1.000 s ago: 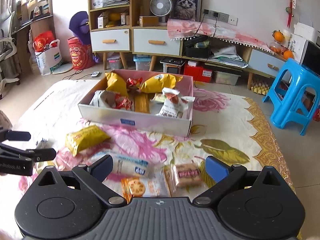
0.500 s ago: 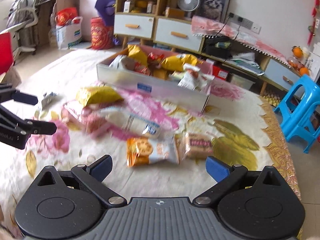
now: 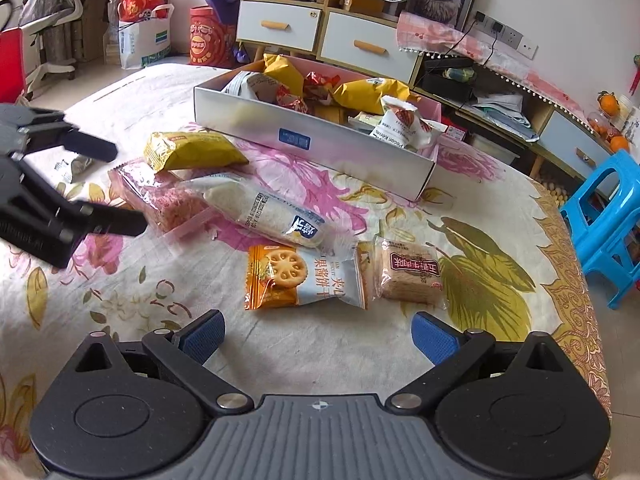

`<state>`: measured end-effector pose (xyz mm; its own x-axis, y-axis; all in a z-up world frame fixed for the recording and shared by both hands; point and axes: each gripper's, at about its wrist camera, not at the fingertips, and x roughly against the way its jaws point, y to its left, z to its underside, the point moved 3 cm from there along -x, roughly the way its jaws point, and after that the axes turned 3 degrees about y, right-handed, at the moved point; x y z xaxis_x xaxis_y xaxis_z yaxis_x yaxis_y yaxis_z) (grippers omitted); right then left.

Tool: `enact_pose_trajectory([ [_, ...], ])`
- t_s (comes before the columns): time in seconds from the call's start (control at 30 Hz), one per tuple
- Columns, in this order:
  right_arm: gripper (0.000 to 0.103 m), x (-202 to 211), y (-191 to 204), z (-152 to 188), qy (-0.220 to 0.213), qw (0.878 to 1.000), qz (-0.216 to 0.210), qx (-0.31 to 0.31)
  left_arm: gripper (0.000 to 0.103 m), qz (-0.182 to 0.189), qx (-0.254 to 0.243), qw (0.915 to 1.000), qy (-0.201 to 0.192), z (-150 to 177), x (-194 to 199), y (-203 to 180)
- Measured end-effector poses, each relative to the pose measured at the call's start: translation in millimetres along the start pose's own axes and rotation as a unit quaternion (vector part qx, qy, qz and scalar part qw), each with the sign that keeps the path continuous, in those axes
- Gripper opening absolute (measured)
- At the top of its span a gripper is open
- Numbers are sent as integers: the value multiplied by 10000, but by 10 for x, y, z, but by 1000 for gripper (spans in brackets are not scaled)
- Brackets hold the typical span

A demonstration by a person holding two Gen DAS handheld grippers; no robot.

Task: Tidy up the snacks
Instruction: 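Move both open grippers back over the remaining snacks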

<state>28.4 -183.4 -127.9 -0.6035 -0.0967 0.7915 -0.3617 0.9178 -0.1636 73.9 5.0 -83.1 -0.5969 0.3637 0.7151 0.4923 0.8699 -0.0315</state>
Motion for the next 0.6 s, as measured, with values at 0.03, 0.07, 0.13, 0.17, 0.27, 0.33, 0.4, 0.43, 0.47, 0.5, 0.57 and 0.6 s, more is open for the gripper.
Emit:
enact_pose_trajectory([
  [0.03,92,-14,-2,-4,14,10000,-14,12,96,99,67,9999,30,-8,-22,15],
  [0.07,92,-28,-7,-11,13,10000,-30,18,96,217,119,9997,65,-17,-30,21],
  [0.13,92,-41,-25,-24,16,10000,-45,27,95,408,190,9989,124,-26,-22,-5],
  [0.17,92,-48,-39,-32,18,10000,-39,21,95,472,185,9986,141,-29,-6,-29],
  [0.27,92,-67,-81,-36,31,10000,-30,-20,95,784,99,9965,264,-22,43,-121],
  [0.33,92,-72,-107,-31,41,10000,-34,-48,95,1069,20,9934,419,3,72,-189],
  [0.4,92,-80,-133,-32,53,10000,-37,-73,95,1366,-105,9890,565,29,115,-256],
  [0.43,92,-84,-142,-31,59,9999,-39,-81,95,1523,-193,9861,633,39,140,-292],
  [0.47,92,-87,-150,-31,65,9999,-48,-82,95,1634,-293,9838,674,46,166,-332],
  [0.5,92,-89,-154,-32,65,9999,-54,-80,95,1702,-406,9819,719,40,188,-362],
  [0.57,92,-95,-156,-37,65,9999,-70,-69,96,1633,-649,9820,691,9,228,-414],
  [0.6,92,-100,-156,-44,66,9999,-79,-61,96,1532,-729,9835,635,-14,239,-421],
])
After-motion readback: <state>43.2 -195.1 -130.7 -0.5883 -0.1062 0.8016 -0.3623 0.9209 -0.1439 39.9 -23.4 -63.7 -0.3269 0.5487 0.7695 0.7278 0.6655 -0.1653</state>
